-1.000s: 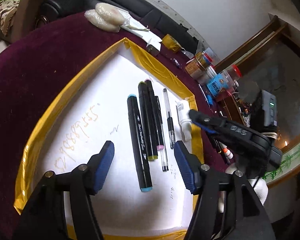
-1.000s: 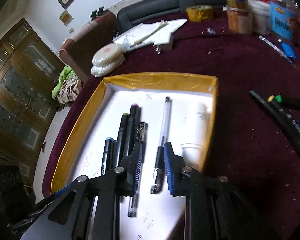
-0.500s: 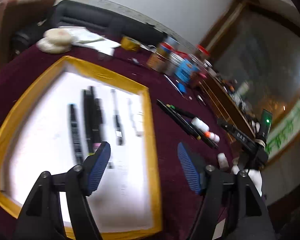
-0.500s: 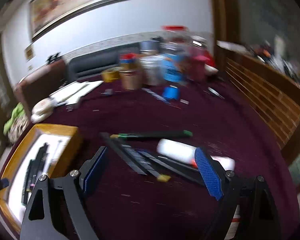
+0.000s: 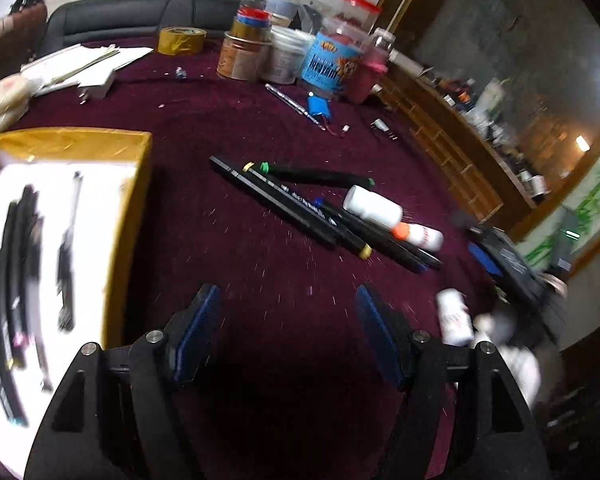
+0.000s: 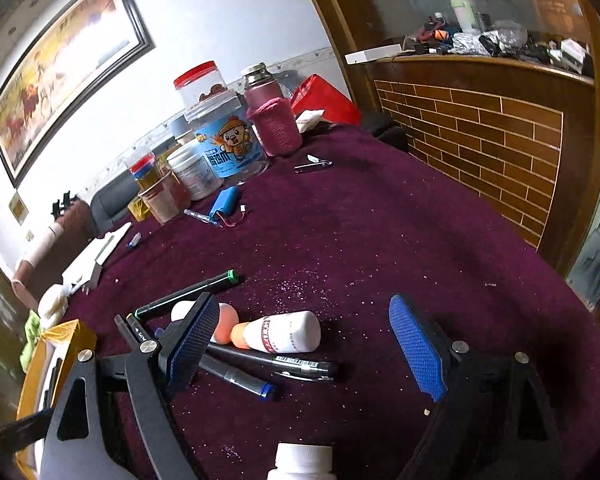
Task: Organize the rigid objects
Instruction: 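Move both open tools back over the marker pile, then grasp a yellow-capped black marker with the left tool, then grasp a blue-capped black marker with the right tool while the left tool carries its marker to the tray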
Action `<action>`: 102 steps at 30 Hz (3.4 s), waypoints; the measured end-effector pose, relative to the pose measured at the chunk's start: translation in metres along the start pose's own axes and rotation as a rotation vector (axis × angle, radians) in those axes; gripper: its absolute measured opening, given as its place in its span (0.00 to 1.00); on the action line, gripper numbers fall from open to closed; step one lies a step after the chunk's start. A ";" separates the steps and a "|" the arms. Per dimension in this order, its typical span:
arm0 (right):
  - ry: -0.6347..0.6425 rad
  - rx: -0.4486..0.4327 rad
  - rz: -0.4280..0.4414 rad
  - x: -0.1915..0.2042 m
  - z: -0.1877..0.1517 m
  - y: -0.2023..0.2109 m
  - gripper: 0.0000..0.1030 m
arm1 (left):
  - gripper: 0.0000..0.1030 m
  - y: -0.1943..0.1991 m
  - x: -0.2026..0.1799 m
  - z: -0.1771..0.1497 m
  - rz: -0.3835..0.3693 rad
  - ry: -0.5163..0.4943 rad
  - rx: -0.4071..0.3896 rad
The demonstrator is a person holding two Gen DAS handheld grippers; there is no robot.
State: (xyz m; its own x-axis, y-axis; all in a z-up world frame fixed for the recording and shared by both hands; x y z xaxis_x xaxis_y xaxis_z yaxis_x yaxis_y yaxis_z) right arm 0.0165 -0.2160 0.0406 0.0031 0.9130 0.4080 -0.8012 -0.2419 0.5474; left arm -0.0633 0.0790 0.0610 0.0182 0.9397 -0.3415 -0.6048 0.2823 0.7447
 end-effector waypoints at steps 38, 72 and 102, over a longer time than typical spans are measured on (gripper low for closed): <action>-0.039 0.095 0.043 -0.008 -0.012 -0.013 0.81 | 0.78 -0.053 0.001 -0.007 0.114 -0.262 0.125; 0.087 0.136 0.138 0.034 -0.025 0.035 0.81 | 0.12 0.014 0.010 0.008 -0.221 -0.098 -0.106; 0.455 0.390 0.302 0.157 -0.101 0.030 0.13 | 0.13 0.116 0.119 -0.050 -0.238 0.089 -0.244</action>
State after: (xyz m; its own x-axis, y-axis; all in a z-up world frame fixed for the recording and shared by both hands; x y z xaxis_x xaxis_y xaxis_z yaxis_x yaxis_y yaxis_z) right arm -0.0680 -0.0463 0.0473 -0.5081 0.8136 0.2825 -0.4522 -0.5312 0.7165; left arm -0.1714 0.2141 0.0777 0.1184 0.8294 -0.5459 -0.7648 0.4268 0.4826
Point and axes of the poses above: each gripper's, at about its wrist camera, not at the fingertips, and y roughly against the way its jaws point, x to its left, z to its top, the point moved 1 cm from there along -y, roughly the way its jaws point, and after that the axes turned 3 degrees about z, right-handed, at the moved point
